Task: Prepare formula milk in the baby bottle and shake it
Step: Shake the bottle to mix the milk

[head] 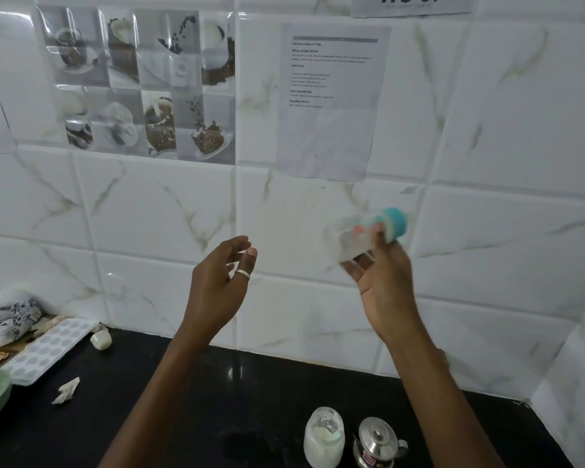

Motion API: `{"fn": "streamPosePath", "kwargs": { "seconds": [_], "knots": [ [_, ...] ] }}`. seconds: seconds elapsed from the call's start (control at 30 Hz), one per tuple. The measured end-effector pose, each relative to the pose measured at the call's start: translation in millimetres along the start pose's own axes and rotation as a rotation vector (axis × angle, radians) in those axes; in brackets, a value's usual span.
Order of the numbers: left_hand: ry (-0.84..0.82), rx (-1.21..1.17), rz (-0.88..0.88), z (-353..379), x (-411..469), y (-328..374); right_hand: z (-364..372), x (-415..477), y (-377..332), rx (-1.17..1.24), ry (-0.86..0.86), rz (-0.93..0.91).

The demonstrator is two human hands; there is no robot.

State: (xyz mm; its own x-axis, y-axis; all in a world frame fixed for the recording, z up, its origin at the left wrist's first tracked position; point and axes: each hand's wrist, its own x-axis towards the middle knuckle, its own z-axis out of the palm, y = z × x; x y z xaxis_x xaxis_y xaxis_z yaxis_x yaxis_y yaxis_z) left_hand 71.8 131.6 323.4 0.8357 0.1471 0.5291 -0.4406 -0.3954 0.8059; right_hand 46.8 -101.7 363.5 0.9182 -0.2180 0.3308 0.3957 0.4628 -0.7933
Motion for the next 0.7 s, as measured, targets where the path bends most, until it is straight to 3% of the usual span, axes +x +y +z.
{"fn": "streamPosePath", "kwargs": {
  "seconds": [0.07,0.13,0.3,0.43,0.5,0.63,0.7],
  "knots": [
    [-0.003,0.008,0.007,1,0,1,3,-9,8,-0.214,-0.152,0.083],
    [-0.006,0.007,0.01,1,0,1,1,-10,9,-0.248,-0.21,0.069],
    [-0.002,-0.007,0.0,-2,-2,0,1,4,-8,0.164,0.037,-0.064],
    [-0.004,-0.005,-0.003,-1,-2,2,10,-11,6,-0.175,-0.136,0.031],
    [-0.006,-0.004,-0.001,0,-2,3,9,-13,7,-0.175,-0.174,0.03],
    [0.0,-0.01,-0.002,-3,-3,2,5,1,-8,0.178,0.074,-0.06],
    [0.0,-0.013,-0.003,-3,-2,1,7,1,-6,0.147,0.105,-0.083]
  ]
}}
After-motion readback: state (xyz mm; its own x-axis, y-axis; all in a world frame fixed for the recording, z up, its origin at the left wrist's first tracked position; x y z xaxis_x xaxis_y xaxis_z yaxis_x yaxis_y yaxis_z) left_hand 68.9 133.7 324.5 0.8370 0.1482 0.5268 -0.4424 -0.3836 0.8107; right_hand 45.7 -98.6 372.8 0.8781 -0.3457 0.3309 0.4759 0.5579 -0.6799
